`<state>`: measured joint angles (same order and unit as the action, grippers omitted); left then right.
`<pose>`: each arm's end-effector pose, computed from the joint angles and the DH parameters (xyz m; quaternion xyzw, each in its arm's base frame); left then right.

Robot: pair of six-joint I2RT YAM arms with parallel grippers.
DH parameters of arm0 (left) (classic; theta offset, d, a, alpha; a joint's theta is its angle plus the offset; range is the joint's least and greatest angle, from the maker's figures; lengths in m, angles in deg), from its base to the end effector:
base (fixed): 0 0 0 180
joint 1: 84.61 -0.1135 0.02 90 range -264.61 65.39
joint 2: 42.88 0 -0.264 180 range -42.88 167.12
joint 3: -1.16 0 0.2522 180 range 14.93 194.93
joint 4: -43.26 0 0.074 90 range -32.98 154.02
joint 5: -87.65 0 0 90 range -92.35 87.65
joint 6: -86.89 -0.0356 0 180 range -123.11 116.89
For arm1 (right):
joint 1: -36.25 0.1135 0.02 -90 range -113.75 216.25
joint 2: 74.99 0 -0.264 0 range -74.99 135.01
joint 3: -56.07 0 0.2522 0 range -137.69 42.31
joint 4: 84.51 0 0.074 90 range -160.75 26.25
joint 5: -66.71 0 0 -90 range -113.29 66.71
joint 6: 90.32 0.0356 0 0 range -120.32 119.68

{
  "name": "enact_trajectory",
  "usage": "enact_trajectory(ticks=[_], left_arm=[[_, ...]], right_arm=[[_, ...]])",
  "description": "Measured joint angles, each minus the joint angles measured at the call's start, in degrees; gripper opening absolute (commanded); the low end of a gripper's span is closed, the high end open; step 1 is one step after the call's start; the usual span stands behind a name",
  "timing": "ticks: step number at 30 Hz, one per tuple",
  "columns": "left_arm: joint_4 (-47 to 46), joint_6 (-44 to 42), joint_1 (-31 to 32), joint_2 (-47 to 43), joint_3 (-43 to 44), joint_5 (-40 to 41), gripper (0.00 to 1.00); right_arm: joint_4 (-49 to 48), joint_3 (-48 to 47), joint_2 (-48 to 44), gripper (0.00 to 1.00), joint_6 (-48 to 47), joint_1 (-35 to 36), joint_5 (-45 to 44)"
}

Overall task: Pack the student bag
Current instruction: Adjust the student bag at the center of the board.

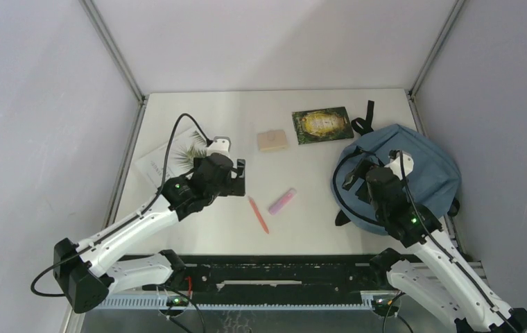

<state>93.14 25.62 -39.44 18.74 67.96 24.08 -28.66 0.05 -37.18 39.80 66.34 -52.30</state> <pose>0.1670 -0.1455 0.2941 0.0413 0.9018 -0.0568 0.4264 0.1248 0.0524 0.2900 0.1860 0.8558 0.0617 0.4787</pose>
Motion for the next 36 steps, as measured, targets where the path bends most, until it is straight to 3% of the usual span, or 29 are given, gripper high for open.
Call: enact_trajectory(ticks=[15,20,24,28,32,36], left_arm=[[-4.02,-4.55,0.39,0.0,0.0,-9.27,1.0],[-6.01,-5.33,6.23,0.9,0.0,-11.39,1.0],[-5.49,-6.34,13.97,8.48,2.99,-8.96,1.0],[-4.92,-6.78,19.32,16.68,7.58,-7.78,1.0],[-5.25,-6.27,19.58,17.2,8.07,-8.39,1.0],[-5.64,-5.53,19.3,17.2,8.59,-8.61,1.0]], right_arm=[[-2.51,0.0,0.37,1.0,-3.82,-2.8,1.14],[-2.45,0.0,-1.05,1.0,-5.38,-4.79,1.07],[-2.14,0.0,-0.5,1.0,-6.54,-7.45,1.09],[-1.46,-0.02,3.69,1.0,-7.32,-12.48,3.89],[-1.6,0.35,10.88,1.0,-7.13,-20.57,12.37],[-0.85,1.79,17.84,1.0,-4.74,-24.15,15.98]])
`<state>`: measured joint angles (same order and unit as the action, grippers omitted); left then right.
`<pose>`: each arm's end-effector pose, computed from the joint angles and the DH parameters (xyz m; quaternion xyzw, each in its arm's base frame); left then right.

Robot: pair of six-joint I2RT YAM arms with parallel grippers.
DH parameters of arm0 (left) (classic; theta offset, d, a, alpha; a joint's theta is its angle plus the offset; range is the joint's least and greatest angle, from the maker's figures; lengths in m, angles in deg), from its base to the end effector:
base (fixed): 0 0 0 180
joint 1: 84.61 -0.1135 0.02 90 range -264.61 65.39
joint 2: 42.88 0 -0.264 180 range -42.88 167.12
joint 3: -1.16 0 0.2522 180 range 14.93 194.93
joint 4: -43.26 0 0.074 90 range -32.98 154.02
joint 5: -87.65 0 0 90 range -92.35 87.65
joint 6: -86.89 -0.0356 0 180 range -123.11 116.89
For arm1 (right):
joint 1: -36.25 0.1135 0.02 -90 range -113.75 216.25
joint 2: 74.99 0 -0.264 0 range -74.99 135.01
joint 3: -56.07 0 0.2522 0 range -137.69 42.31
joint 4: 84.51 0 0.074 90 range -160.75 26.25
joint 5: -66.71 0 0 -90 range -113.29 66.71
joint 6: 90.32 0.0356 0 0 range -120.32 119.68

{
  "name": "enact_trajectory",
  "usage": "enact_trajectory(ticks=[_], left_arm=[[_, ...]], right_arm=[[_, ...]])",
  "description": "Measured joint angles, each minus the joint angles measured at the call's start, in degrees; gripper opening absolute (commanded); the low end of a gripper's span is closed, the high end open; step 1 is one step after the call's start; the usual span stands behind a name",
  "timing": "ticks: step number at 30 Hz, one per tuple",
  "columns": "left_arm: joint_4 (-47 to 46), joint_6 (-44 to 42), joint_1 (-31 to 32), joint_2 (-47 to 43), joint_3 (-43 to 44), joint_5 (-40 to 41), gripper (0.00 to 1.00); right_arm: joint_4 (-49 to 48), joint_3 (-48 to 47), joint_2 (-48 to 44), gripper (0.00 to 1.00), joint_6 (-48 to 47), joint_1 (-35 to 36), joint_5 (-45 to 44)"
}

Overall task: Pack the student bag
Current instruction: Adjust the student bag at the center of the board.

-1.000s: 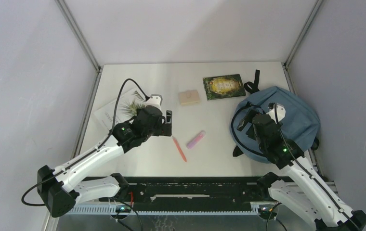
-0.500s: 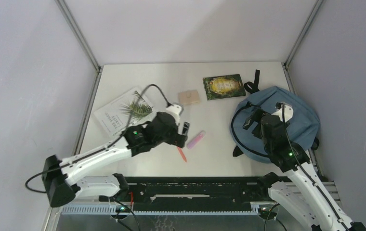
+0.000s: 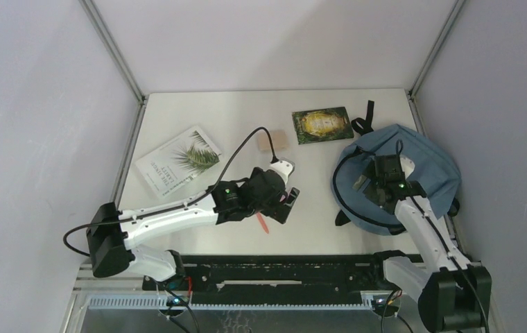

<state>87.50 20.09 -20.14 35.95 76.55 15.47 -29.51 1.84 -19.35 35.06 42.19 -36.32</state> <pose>0.1362 -0.2599 0.2776 0.2724 0.8819 -0.1428 0.3573 0.1831 0.0110 0.2347 0.2734 0.9116 -0.0003 0.3069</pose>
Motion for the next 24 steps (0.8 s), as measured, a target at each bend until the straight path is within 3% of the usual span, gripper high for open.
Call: enact_trajectory(ticks=[6,14,19,24], left_arm=[[0.52,0.83,-0.46,-0.11,0.0,2.47,1.0],[0.72,2.23,-5.79,-4.74,-0.37,2.78,1.0],[0.2,3.28,-9.42,-10.32,-2.32,2.78,1.0],[-1.55,5.09,-12.81,-13.25,-5.29,0.26,1.0]], right_arm=[[-4.81,8.41,4.94,1.0,8.26,0.72,9.11],[-17.86,8.28,9.77,1.0,16.98,12.44,21.64],[-12.37,-1.29,10.19,0.98,11.74,17.18,15.74],[-7.02,-7.8,12.59,0.75,3.19,22.97,7.39]])
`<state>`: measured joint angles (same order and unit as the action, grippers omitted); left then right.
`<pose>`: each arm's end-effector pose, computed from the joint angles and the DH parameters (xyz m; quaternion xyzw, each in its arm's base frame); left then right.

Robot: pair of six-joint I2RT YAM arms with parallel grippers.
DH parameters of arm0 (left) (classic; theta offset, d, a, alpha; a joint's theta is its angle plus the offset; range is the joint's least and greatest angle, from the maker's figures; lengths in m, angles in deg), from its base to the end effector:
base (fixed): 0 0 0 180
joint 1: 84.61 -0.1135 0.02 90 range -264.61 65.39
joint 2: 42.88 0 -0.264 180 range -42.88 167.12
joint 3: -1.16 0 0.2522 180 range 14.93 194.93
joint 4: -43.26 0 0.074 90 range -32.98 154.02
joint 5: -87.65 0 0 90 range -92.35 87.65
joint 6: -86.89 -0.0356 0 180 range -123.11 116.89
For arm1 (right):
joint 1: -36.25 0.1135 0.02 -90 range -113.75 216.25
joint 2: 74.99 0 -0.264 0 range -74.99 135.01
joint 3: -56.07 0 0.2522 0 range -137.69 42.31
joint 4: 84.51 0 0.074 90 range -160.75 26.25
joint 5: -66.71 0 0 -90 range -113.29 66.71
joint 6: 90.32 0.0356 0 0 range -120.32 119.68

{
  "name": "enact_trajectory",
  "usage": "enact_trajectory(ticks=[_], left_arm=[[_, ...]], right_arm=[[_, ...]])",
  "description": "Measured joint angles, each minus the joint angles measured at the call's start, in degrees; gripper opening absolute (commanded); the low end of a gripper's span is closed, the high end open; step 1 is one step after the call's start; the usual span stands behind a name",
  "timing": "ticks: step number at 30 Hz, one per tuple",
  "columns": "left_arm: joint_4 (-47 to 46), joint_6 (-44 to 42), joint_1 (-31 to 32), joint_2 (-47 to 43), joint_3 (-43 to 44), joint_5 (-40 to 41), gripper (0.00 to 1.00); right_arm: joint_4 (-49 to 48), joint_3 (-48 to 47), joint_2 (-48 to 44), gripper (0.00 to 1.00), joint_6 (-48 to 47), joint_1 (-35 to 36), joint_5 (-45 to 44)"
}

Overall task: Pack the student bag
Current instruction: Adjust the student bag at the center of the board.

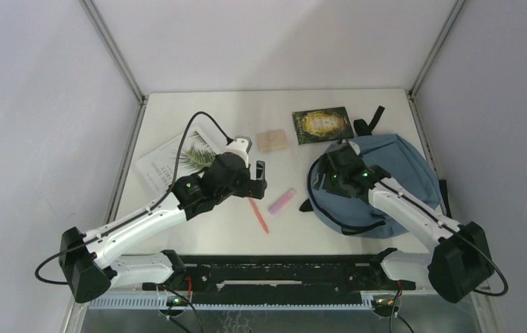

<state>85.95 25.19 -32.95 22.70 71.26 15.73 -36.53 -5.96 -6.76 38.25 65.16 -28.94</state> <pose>0.1619 -0.1869 0.3071 0.1126 0.8838 -0.1690 0.4215 0.2090 0.1114 0.2427 0.0951 0.9457 0.1316 0.2815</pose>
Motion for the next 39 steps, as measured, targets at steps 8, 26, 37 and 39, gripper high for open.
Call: enact_trajectory(ticks=[8,26,37,39], left_arm=[[-1.25,2.34,-2.78,-0.09,-1.6,-4.44,1.0],[-2.8,4.9,-2.78,2.6,-2.27,-9.66,1.0],[-3.17,4.85,-2.78,3.67,-2.27,-12.15,1.0],[-3.19,4.85,-2.78,3.74,-2.27,-12.46,1.0]], right_arm=[[5.68,-3.02,13.75,0.53,-9.99,8.15,-3.58],[10.14,-6.51,11.8,0.49,-12.33,9.75,-9.9],[9.14,-5.51,17.0,0.4,-12.61,10.34,-10.38],[9.01,-5.51,16.13,0.27,-12.59,10.36,-10.47]])
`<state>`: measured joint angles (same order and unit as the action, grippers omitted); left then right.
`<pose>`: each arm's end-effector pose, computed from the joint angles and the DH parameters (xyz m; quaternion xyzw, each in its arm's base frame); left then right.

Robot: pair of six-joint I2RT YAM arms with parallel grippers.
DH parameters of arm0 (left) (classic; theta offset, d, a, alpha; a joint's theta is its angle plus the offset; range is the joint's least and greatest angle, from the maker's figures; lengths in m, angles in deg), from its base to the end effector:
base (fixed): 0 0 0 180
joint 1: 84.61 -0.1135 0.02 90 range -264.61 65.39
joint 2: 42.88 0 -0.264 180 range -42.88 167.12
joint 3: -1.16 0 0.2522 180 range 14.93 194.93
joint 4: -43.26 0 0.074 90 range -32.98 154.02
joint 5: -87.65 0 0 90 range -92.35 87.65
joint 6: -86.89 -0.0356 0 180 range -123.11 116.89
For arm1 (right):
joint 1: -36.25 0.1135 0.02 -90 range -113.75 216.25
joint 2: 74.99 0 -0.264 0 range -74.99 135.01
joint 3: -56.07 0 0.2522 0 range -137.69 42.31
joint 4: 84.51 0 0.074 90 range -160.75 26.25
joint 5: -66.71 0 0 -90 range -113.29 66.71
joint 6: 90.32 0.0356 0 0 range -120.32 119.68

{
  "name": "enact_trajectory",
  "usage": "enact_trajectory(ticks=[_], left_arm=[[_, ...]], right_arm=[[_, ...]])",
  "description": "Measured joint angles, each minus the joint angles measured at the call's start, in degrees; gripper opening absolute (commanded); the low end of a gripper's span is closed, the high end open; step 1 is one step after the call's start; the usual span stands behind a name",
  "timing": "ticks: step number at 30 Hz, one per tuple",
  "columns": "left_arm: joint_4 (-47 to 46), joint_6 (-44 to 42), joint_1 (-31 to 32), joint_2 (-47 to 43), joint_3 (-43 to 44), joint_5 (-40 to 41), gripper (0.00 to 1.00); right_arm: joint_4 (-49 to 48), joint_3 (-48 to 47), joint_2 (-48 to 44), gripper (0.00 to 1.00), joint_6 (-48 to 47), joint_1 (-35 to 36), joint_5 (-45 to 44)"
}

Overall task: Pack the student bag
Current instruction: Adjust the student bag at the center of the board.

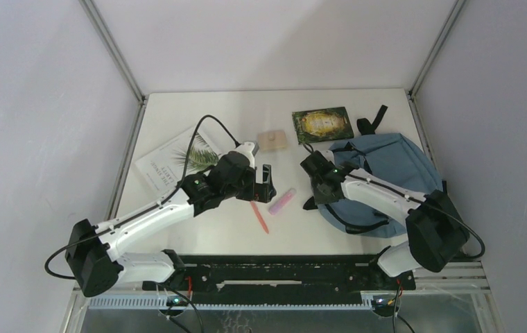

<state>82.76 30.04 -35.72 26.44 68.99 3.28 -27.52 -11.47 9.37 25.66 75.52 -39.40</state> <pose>0.1746 -0.1947 0.2822 0.1043 0.9031 -0.2382 0.3419 0.2119 0.1605 0.1993 -0.0938 0.9760 -0.0417 0.1922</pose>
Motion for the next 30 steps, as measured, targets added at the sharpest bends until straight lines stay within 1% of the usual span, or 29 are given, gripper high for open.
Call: enact_trajectory(ticks=[1,2,3,4,11,15,16,19,22,24,26,30], left_arm=[[-0.04,0.0,0.0,0.09,0.0,-0.2,1.0],[-0.09,0.0,0.0,0.24,0.0,-0.39,1.0],[-0.15,0.0,0.0,0.46,0.0,-0.61,1.0],[-0.2,-0.02,0.0,0.74,0.0,-0.98,1.0],[-0.5,-0.09,0.0,2.32,0.02,-2.73,1.0],[-1.36,0.11,0.11,4.44,0.15,-3.8,0.97],[-1.73,0.39,0.11,5.44,0.2,-4.5,0.97],[-2.27,1.33,0.55,9.84,1.42,-6.51,0.95],[-2.91,2.27,1.62,15.52,4.9,-8.44,0.93],[-3.39,3.19,2.75,19.43,8.02,-9.9,0.92],[-4.0,4.13,3.87,22.49,10.88,-11.15,0.91],[-4.48,6.03,5.64,28.55,17.22,-13.62,0.87]], right_arm=[[-0.09,0.02,-0.59,0.23,0.17,0.04,-0.11],[-0.11,0.02,-1.79,0.15,0.28,0.11,-0.33],[-0.11,0.02,-2.05,0.02,0.37,0.13,-0.39],[-0.07,0.02,-2.71,0.0,0.35,0.13,-0.52],[0.48,0.07,-5.4,0.0,0.7,-0.42,-0.9],[1.44,0.17,-10.1,0.0,1.38,-2.6,0.68],[1.66,0.2,-11.78,0.0,1.55,-3.63,1.4],[2.29,0.24,-20.46,0.0,2.62,-10.27,4.39],[2.78,0.24,-28.98,0.0,3.54,-18.84,8.22],[3.39,0.24,-32.61,0.0,3.89,-23.06,9.73],[4.48,0.24,-34.73,0.0,3.98,-25.11,11.26],[5.75,0.26,-35.76,0.0,4.02,-26.53,13.86]])
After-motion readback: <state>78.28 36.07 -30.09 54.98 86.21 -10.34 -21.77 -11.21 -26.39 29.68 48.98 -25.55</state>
